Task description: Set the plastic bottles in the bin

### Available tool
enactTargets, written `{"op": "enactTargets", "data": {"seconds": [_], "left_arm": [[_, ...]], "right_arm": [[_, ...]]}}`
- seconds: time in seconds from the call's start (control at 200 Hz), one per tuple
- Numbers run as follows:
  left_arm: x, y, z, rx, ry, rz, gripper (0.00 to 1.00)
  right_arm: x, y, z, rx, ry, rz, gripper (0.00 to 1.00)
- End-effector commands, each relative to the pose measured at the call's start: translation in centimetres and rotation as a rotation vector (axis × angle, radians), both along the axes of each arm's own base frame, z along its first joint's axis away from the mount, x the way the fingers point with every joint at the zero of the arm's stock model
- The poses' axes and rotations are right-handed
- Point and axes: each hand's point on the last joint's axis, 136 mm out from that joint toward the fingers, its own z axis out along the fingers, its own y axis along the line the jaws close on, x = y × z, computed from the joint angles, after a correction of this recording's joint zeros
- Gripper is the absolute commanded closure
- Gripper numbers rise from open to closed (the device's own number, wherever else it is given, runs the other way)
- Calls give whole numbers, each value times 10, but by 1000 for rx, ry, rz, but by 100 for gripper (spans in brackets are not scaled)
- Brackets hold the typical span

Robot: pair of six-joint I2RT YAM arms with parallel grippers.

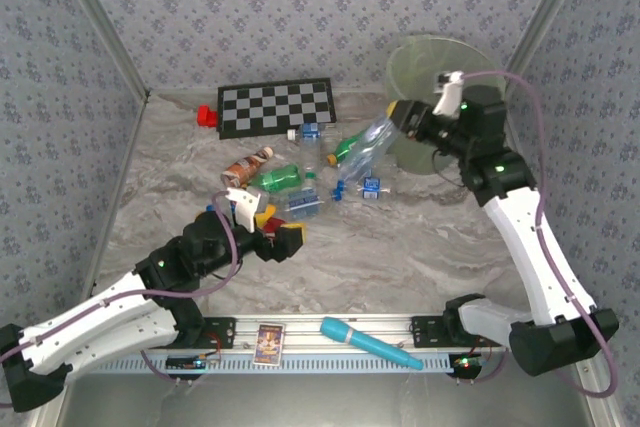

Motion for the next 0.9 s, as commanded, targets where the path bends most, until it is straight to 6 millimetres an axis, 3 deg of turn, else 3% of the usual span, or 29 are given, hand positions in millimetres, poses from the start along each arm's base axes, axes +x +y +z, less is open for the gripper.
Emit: {"op": "enactTargets", "data": {"seconds": [0.0,0.185,0.37,0.485,0.63,0.895], "left_arm": [[-1,2,-3,-1,-10,5,0],[-5,5,-8,6,0,-4,0],[-9,15,-7,-28,-7,12,0],[-11,21,-6,-39,-12,21,0],[-14,26,-6,-42,-9,28,0],[-18,41,-2,-59,-18,55,0]], "right_arm": [[2,-43,34,-5,-60,-147,68],[20,-108,62,-10,-126,-399,68],[34,-157,80,-41,-194,-632,71],[52,-174,88,-95,-216,-709,71],[82,-179,86,-180,-186,-709,69],[117,-181,39,-353,-46,-668,68]]}}
